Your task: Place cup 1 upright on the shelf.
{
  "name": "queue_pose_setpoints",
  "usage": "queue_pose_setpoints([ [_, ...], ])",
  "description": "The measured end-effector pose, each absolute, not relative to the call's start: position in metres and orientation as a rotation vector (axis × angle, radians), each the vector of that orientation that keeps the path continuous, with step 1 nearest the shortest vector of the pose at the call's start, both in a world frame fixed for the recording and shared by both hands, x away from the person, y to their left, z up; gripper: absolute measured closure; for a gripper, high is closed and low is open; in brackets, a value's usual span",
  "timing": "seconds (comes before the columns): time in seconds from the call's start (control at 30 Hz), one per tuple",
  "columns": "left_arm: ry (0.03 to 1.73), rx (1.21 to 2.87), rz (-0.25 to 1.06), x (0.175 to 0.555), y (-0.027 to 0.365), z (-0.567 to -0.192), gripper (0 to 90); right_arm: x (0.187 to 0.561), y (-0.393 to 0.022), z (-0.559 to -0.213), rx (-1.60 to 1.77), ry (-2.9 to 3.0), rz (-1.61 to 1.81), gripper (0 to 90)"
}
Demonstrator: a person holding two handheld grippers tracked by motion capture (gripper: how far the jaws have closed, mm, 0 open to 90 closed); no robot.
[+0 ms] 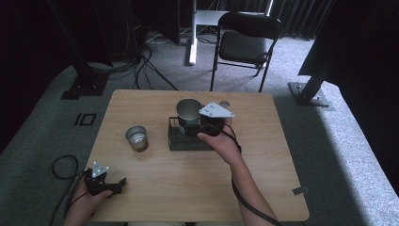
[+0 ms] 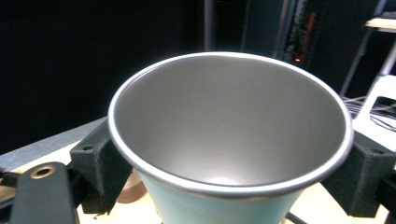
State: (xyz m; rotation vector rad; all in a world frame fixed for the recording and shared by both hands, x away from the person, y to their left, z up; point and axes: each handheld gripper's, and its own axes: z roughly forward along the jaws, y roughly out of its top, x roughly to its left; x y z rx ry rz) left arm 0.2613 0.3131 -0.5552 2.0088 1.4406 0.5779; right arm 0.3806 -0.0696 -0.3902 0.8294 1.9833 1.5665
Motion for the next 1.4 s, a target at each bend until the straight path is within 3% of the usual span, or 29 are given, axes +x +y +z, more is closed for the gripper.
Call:
queue_pose_setpoints([
  [0.67, 1.44, 2.01, 0.578, 0.261, 0.313, -0.555, 0.6, 0.398, -0.106, -0.402, 1.04, 1.783, 1.392, 13.5],
  [1.4, 1.436, 2.012, 0.574, 0.261, 0.313, -0.555, 0.7, 0.41, -0.127, -0.445, 1.191, 1.724, 1.28, 13.4],
])
